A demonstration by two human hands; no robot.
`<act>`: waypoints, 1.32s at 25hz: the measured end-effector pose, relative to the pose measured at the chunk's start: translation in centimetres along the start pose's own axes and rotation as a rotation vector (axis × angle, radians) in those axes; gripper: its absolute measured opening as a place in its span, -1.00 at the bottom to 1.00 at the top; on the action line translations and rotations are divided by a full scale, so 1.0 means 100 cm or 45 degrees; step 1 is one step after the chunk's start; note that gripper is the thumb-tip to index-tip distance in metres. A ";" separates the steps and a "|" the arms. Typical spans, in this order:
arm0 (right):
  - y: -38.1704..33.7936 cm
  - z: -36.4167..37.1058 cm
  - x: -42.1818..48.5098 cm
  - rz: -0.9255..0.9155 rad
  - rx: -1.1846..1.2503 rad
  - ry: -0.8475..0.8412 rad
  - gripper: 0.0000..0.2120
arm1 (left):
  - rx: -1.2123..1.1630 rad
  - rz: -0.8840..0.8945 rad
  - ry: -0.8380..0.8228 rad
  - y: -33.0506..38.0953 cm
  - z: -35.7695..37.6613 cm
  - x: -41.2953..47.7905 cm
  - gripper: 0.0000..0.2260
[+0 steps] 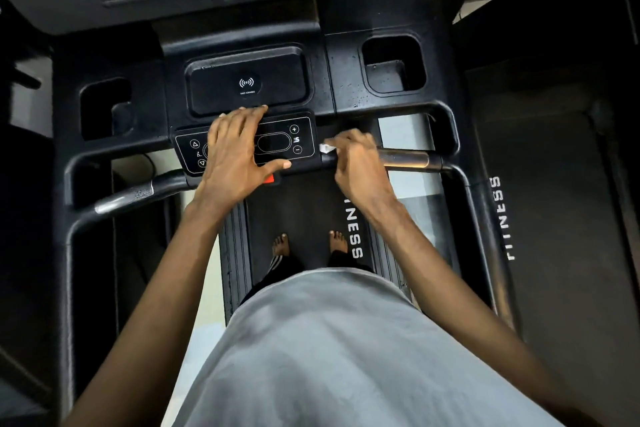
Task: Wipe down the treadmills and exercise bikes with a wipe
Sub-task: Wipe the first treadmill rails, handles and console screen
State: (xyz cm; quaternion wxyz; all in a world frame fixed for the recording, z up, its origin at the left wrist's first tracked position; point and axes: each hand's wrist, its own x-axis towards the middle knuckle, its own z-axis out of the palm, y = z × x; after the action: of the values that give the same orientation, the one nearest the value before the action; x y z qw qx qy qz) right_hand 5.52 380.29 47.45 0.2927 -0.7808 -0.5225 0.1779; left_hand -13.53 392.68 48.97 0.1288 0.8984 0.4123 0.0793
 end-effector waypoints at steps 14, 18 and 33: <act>-0.001 -0.009 -0.004 0.235 0.689 0.129 -0.89 | -0.025 -0.057 -0.041 0.006 -0.002 0.000 -0.10; -0.010 0.015 -0.019 -0.063 0.447 0.146 -0.83 | -0.070 -0.132 0.026 -0.012 -0.005 -0.010 -0.05; -0.043 0.029 -0.004 -0.070 0.339 0.402 -0.71 | -0.061 -0.064 0.074 -0.047 -0.011 -0.020 -0.14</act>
State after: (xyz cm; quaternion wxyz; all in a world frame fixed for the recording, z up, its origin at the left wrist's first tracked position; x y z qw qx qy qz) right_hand 0.58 381.93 47.95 0.4765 -0.7388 -0.4631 0.1127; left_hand -18.50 394.27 48.54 0.1404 0.8816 0.4364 0.1119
